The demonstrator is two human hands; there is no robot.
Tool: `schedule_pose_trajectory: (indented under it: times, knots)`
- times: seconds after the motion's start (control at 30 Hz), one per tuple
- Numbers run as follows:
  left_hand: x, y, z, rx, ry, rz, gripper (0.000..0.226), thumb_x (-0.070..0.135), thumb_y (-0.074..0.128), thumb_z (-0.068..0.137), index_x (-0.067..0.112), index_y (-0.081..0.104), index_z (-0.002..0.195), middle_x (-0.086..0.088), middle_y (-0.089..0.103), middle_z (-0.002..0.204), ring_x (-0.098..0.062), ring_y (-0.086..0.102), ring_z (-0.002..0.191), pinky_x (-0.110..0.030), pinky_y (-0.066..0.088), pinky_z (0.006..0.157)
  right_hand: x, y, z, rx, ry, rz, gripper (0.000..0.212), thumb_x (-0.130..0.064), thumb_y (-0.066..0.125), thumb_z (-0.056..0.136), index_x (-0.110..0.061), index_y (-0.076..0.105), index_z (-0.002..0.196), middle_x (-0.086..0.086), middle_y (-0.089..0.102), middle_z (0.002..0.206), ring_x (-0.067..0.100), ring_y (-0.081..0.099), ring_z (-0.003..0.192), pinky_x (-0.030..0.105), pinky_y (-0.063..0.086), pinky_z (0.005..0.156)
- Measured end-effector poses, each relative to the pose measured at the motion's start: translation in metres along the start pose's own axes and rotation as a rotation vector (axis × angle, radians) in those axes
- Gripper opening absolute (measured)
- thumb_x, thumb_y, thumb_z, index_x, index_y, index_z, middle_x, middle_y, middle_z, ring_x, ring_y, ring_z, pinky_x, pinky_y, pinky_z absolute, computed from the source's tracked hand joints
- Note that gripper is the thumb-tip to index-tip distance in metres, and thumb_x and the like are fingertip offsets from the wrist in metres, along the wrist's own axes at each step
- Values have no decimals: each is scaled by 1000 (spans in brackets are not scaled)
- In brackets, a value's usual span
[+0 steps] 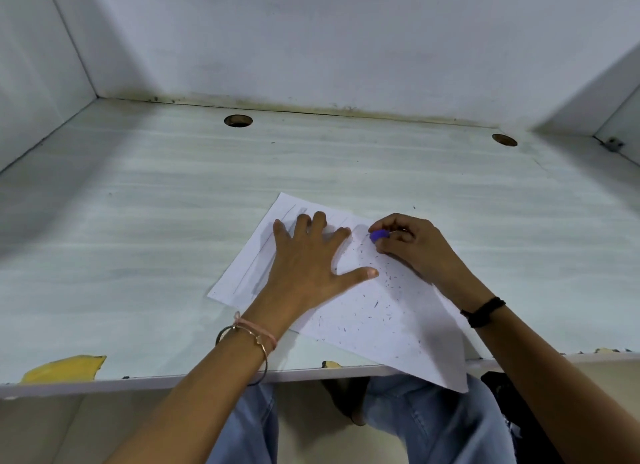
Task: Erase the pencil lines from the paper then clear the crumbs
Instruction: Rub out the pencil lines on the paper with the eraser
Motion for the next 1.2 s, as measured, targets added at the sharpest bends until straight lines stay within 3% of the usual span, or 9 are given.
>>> schedule_pose_trajectory:
  times: [0.1,0.23,0.3,0.5,0.6,0.77,0.93,1.07,1.2]
  knots:
    - [2,7,4,-30,26,-109,88,90,22,74,35,35,142,1,15,160,-20,2,149,-67,-1,114,-7,-4,4,16,-10,-3,11,-11,70,83,-16,72,93,1,72,83,7,66,69,16,53,73]
    - [0,19,5,-167,9,-60,86,87,22,78,46,7,152,4,-15,163,-20,-20,149,-66,-13,111,-24,22,0,-86,-96,-231,10,-11,74,76,-19,74,82,-6,71,73,1,61,62,10,50,61]
    - [0,20,6,-185,12,-37,88,88,18,77,47,1,152,3,-17,163,-20,-22,148,-67,-13,111,-31,31,-1,-119,-144,-288,8,-9,73,77,-16,73,82,-5,69,72,1,60,60,12,51,60]
    - [-1,20,5,-191,-1,-57,92,89,14,74,46,-4,153,5,-18,163,-19,-23,148,-65,-16,111,-29,1,24,30,-133,-419,2,-13,72,79,-10,72,80,4,70,75,16,64,68,26,53,66]
    - [0,21,6,-195,5,-29,95,89,12,73,43,-7,153,4,-19,162,-19,-24,148,-66,-16,111,-37,26,6,-132,-213,-383,4,-12,74,79,-11,71,77,0,69,69,7,60,61,22,51,63]
    - [-1,19,4,-189,5,-67,92,88,14,74,44,-6,153,6,-19,162,-18,-25,147,-65,-17,111,-23,-3,29,61,-164,-367,6,-15,75,79,-11,72,75,-1,69,70,12,61,64,13,47,59]
    - [-1,20,6,-191,2,-49,93,89,14,74,44,-7,153,6,-20,162,-19,-25,147,-65,-17,110,-27,25,11,-117,-191,-349,8,-17,75,79,-14,70,73,0,68,67,5,58,58,18,48,57]
    - [-1,19,4,-185,3,-71,91,88,16,75,46,-6,153,6,-19,162,-18,-25,147,-64,-18,111,-21,-5,34,68,-139,-365,9,-15,73,80,-8,69,75,5,69,71,11,57,60,18,45,58]
    - [-1,20,6,-179,-2,-57,92,89,15,74,45,-6,153,7,-19,162,-18,-25,147,-65,-18,110,-25,21,15,-88,-176,-354,8,-17,74,79,-13,70,73,-1,68,67,4,56,57,16,46,56]
Point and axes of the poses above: each hand's wrist, its own z-axis towards the middle knuckle, its own y-axis out of the palm, x = y × z, the point moved 8 cm from there along z, towards the middle knuckle
